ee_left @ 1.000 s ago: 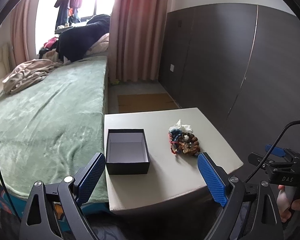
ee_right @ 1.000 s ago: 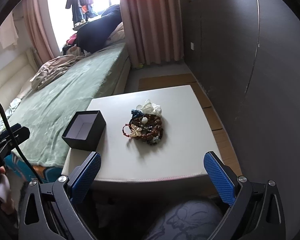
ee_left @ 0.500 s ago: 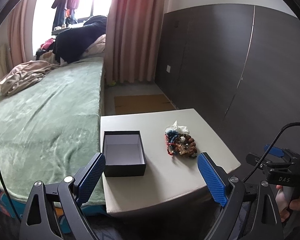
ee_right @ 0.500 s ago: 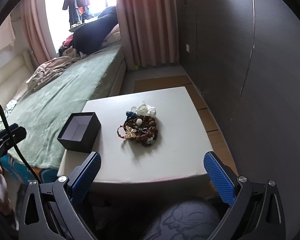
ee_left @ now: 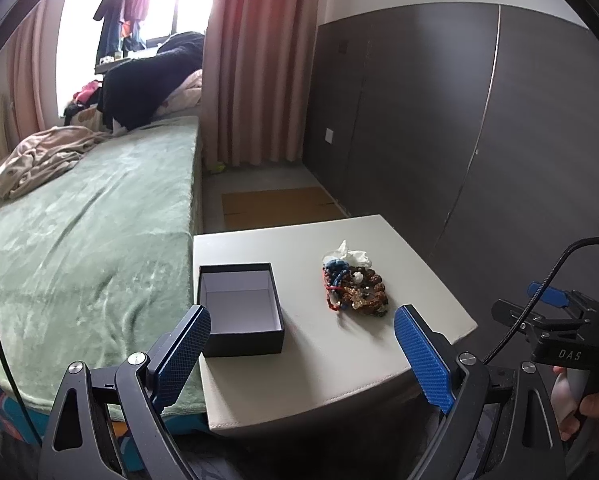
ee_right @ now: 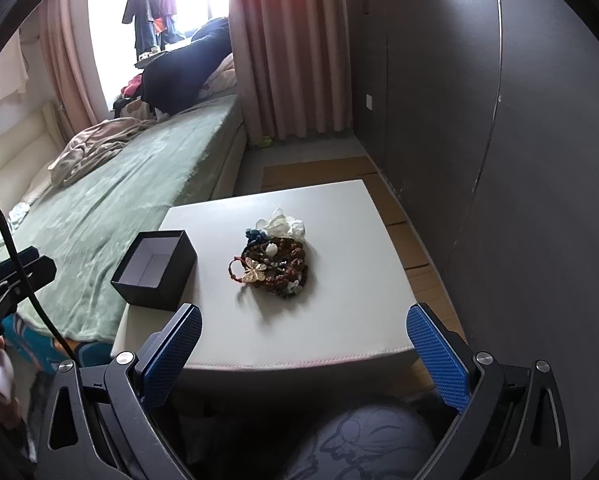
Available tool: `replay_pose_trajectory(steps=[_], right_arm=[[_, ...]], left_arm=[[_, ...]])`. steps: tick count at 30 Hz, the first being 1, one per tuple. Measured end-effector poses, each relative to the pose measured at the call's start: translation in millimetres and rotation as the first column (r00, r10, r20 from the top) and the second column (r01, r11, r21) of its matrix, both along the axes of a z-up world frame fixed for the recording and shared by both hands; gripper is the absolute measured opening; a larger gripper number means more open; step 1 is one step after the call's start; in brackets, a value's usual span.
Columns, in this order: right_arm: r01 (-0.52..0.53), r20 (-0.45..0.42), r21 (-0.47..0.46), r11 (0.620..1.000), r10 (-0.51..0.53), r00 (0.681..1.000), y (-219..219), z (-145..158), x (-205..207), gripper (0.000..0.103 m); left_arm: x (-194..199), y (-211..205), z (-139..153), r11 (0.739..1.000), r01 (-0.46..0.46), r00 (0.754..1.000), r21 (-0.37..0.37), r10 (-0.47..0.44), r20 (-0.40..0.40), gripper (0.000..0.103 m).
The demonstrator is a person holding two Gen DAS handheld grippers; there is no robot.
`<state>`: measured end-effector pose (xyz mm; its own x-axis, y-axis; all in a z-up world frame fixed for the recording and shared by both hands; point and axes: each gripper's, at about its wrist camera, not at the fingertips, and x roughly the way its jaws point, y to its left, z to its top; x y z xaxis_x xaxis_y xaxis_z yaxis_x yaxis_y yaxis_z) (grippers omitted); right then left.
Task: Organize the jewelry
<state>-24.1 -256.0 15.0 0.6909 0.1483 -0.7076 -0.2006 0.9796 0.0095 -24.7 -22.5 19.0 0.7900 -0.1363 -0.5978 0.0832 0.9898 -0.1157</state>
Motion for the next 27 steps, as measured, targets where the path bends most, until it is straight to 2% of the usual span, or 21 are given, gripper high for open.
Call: replay_pose_trajectory(steps=[15, 27], right_arm=[[-0.019, -0.010, 0.013, 1.000, 0.019, 1.000, 1.2, 8.4, 2.1, 0.103], [-0.019, -0.014, -0.020, 1.000, 0.018, 1.000, 2.4, 7.0, 10.6, 0.103]], left_arm=[[-0.8, 0.8, 0.3, 1.000, -0.016, 1.000, -0.025, 0.016, 0.007, 0.093], [6.0, -0.8, -1.9, 0.999, 0.002, 1.000, -0.042, -0.002, 0.002, 0.093]])
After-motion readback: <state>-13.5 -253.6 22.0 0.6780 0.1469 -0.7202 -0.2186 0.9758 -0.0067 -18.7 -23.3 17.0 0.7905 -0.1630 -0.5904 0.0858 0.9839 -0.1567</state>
